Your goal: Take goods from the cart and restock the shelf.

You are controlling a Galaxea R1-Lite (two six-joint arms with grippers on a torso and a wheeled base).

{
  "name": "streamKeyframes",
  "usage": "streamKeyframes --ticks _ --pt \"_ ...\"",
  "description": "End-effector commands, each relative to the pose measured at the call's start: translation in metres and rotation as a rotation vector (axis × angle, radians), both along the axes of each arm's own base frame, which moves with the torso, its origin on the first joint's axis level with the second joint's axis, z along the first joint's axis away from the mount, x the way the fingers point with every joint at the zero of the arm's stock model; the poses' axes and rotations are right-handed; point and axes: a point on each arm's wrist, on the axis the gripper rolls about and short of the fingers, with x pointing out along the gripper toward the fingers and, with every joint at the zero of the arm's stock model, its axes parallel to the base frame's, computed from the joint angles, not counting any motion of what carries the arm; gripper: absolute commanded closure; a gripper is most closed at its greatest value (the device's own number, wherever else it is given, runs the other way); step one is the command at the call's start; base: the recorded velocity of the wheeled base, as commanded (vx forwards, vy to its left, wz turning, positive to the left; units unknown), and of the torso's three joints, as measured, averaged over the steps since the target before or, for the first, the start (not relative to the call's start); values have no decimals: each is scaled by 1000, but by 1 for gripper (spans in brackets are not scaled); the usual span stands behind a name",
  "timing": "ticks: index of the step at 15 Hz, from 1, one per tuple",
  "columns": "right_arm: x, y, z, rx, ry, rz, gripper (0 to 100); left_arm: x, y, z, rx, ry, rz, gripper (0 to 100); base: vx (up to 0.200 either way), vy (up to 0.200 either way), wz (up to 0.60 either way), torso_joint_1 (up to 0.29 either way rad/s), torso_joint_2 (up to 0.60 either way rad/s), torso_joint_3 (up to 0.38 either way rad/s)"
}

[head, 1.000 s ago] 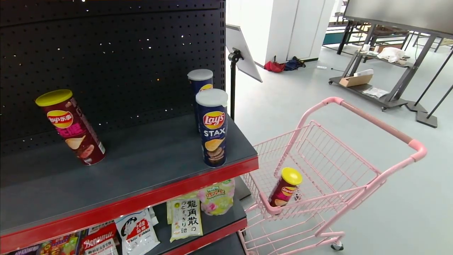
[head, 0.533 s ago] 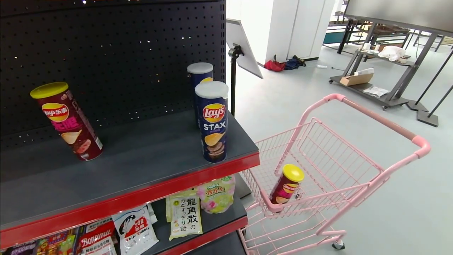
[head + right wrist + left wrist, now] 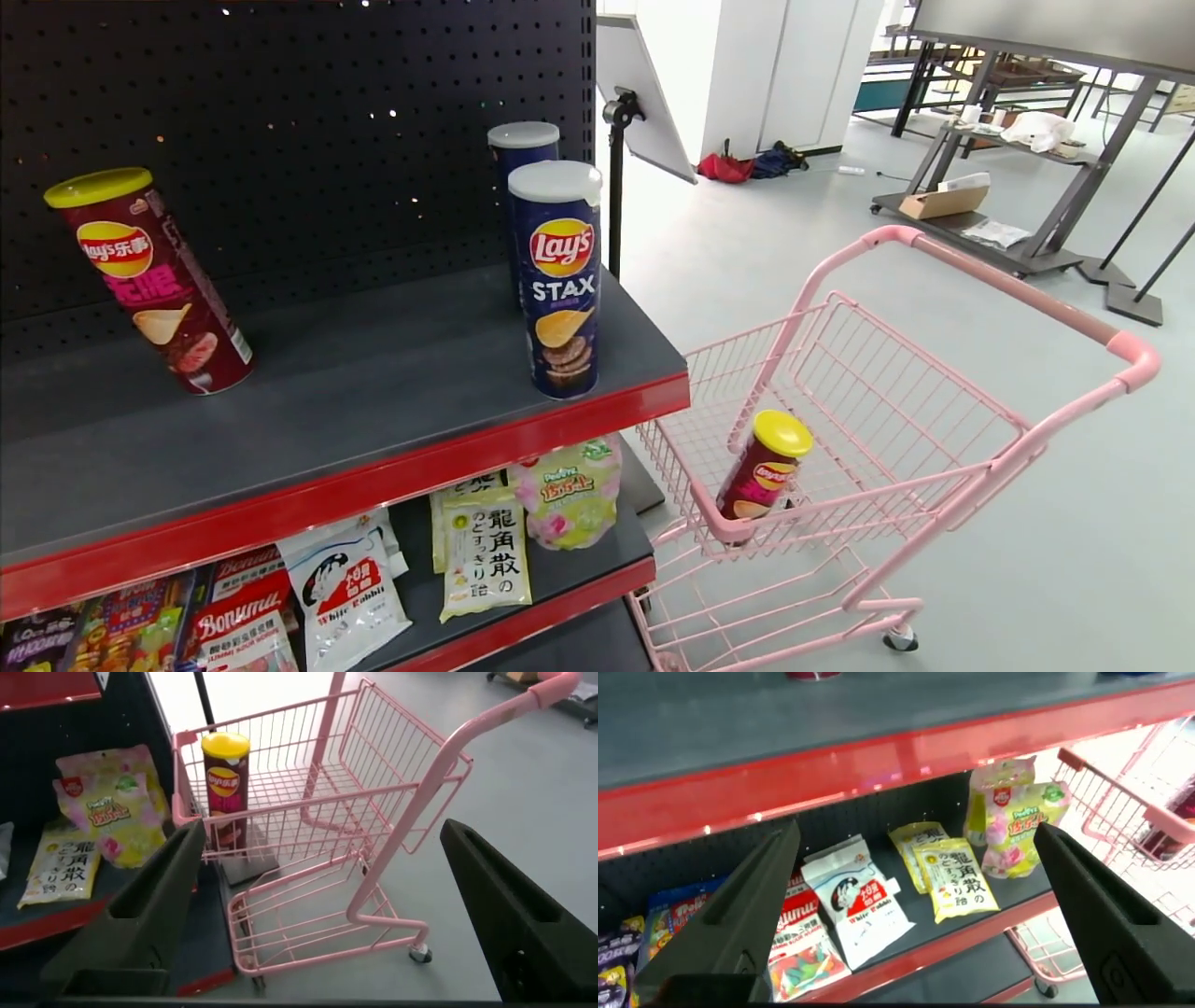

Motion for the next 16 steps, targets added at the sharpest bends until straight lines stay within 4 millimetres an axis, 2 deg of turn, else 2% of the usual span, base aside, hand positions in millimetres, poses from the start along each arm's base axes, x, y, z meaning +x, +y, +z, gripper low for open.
streamKeyframes --ticks 1,12,16 --pt "0 0 0 0 2 0 0 0 0 0 0 1 0 0 0 0 0 -144 393 242" --pt "0 0 0 1 0 0 0 0 0 0 0 1 1 0 0 0 0 -171 524 347" --pt "0 0 0 -5 0 3 0 0 0 0 0 1 1 0 0 0 0 -29 109 81"
